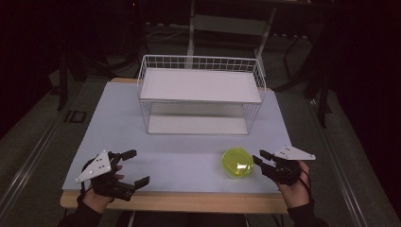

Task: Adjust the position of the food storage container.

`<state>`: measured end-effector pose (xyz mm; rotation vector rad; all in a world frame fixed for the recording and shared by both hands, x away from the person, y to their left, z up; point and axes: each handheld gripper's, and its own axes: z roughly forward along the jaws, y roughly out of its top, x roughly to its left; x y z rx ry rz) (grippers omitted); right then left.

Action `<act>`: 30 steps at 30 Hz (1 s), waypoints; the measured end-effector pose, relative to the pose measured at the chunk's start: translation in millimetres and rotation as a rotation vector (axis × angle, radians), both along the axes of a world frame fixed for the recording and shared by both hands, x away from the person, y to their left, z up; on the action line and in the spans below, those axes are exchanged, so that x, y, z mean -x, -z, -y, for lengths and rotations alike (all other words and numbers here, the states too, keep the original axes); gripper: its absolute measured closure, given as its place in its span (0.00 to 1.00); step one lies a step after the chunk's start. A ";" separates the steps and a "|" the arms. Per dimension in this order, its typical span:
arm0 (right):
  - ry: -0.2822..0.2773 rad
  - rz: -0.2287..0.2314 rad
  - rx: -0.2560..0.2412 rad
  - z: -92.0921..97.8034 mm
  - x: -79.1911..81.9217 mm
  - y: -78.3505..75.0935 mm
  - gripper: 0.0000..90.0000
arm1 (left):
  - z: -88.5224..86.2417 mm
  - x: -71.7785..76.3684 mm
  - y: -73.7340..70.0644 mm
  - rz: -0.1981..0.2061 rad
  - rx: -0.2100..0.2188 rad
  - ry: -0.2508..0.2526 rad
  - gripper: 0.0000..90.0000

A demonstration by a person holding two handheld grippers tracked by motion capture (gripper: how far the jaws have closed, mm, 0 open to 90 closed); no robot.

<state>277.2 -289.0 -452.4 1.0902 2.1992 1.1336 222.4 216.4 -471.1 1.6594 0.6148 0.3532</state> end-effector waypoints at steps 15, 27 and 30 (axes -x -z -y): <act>0.059 -0.264 0.103 2.4 -23.4 56.6 1.00 | -0.6 0.5 -1.0 0.007 0.005 -0.001 0.02; -0.014 -0.329 0.114 -30.3 -26.7 65.9 1.00 | -0.5 -0.6 -0.4 0.000 0.008 0.001 0.02; -0.043 -0.333 0.109 -41.0 -27.4 65.9 1.00 | 0.1 -0.4 -0.3 0.001 0.004 0.003 0.02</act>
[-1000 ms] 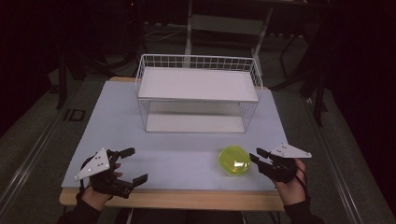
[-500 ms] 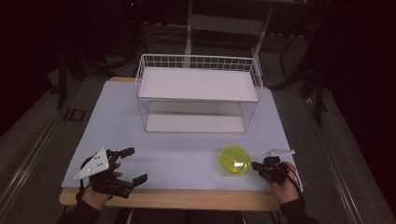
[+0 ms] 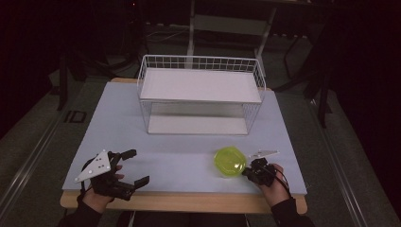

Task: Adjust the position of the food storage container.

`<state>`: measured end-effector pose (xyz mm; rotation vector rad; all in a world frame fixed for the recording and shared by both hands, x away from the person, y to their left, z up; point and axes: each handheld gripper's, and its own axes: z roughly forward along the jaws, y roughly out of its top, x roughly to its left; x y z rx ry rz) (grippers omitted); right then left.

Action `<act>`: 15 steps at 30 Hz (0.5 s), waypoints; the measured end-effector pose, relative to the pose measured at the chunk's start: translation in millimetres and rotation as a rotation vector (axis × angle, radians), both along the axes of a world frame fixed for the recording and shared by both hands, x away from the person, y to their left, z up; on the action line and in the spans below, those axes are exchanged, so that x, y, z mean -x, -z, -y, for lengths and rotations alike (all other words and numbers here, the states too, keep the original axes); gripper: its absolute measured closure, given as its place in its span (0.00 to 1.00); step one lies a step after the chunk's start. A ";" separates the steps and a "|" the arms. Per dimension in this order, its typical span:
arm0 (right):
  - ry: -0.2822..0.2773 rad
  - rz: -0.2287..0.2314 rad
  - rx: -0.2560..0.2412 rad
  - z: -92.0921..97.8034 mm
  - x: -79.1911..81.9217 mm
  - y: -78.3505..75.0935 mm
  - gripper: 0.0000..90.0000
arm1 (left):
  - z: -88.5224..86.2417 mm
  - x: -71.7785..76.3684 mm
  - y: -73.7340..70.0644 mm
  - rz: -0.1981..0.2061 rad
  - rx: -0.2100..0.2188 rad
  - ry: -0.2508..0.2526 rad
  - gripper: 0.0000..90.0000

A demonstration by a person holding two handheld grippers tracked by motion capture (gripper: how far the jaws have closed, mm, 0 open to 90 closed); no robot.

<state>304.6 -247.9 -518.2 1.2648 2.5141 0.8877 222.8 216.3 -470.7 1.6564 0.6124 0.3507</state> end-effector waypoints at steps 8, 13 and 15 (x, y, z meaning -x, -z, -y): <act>-0.072 0.005 -0.025 -34.2 -2.1 -2.0 1.00 | -0.2 0.2 -0.2 0.003 0.000 0.001 0.02; -0.127 0.015 -0.012 -49.8 -3.1 -1.7 1.00 | 0.0 0.6 -0.3 0.003 -0.004 0.004 0.02; -0.099 0.022 0.004 -46.5 -8.7 -2.7 1.00 | -0.1 0.7 -0.5 0.004 -0.004 0.005 0.02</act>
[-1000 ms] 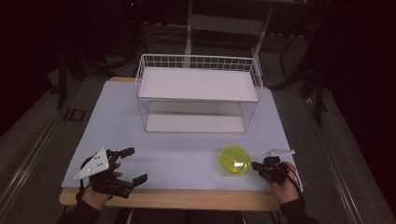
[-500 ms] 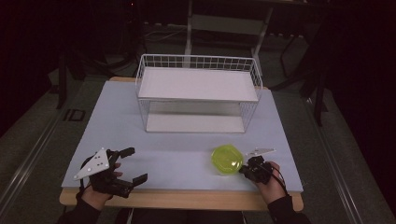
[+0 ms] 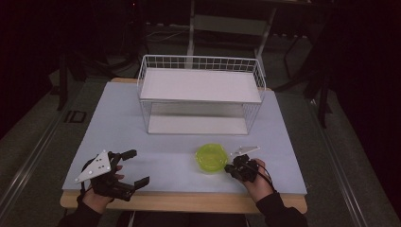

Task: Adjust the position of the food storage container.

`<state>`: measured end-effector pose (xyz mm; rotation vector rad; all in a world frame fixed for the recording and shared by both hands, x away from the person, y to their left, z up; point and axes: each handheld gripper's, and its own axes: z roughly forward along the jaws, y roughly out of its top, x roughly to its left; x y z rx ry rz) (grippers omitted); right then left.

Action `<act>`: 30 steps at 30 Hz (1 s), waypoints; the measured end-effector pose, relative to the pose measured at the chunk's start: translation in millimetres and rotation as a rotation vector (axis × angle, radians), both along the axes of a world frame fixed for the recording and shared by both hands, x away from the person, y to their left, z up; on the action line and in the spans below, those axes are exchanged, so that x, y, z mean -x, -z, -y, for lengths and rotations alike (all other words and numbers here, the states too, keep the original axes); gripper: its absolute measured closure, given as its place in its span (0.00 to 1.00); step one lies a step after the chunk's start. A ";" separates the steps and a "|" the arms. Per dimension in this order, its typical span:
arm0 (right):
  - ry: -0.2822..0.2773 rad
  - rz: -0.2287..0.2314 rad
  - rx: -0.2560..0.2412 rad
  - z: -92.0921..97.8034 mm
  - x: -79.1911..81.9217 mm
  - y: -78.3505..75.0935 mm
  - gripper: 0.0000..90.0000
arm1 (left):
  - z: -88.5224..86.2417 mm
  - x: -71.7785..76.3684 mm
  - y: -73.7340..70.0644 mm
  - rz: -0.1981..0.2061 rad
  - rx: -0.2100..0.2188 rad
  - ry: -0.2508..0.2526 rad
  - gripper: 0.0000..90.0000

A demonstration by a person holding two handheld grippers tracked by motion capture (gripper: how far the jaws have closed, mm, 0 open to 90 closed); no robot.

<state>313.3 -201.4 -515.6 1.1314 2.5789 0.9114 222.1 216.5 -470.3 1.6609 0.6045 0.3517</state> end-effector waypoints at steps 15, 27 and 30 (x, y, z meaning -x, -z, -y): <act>0.090 -0.012 -0.059 -1.6 -33.1 2.8 1.00 | -0.7 -0.6 0.3 -0.003 0.006 0.000 0.02; 0.042 -0.083 -0.102 -16.8 -14.4 6.1 1.00 | -0.3 -0.6 0.3 -0.003 0.001 0.001 0.02; 0.026 -0.085 -0.109 -23.4 -11.5 6.9 1.00 | 0.0 -0.7 0.5 -0.005 0.001 0.001 0.02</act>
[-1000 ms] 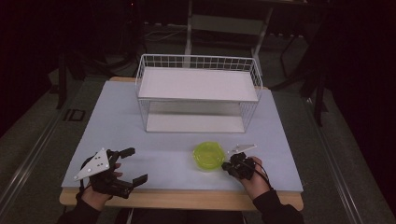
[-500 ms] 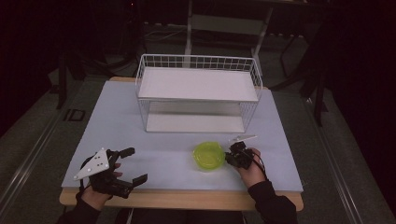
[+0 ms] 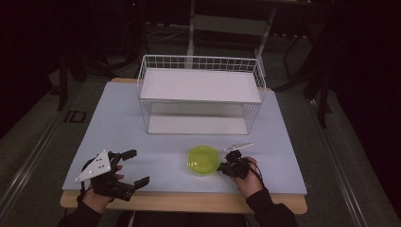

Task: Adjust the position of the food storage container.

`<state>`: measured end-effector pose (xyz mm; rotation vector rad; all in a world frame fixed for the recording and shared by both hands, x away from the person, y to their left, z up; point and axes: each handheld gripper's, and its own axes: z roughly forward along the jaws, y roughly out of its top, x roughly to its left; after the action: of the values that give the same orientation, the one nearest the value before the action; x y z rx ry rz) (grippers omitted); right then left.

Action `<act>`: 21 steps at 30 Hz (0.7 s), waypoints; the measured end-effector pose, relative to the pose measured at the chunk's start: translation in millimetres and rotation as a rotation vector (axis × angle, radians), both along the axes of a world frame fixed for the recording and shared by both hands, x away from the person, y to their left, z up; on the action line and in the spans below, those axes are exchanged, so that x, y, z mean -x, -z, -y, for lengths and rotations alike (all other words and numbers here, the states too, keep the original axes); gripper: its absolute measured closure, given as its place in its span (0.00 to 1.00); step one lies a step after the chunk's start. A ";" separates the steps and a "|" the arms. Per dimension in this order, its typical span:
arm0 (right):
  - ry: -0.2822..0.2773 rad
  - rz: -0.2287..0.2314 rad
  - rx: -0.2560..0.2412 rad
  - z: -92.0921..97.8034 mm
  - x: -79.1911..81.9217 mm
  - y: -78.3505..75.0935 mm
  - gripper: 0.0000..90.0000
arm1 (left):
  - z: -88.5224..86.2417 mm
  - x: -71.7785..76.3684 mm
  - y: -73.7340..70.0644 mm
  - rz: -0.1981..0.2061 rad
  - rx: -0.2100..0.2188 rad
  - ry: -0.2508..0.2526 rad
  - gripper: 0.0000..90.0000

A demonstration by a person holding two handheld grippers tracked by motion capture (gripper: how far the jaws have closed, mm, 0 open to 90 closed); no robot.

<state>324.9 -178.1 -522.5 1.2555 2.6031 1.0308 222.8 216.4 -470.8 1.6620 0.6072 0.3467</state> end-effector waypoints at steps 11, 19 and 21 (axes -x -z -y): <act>-0.039 0.003 -0.008 -28.4 -1.8 0.6 1.00 | 0.7 -0.5 0.5 -0.003 -0.005 0.004 0.02; -0.063 0.005 -0.033 -49.9 -4.1 0.9 1.00 | 0.1 -0.2 0.3 -0.004 0.000 0.006 0.02; -0.073 -0.003 -0.030 -54.4 -3.4 2.1 1.00 | 0.4 -0.3 0.5 -0.006 -0.002 0.008 0.02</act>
<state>328.3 -123.7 -524.5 1.1776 2.6636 1.0838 223.0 216.1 -471.3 1.6671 0.6048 0.3371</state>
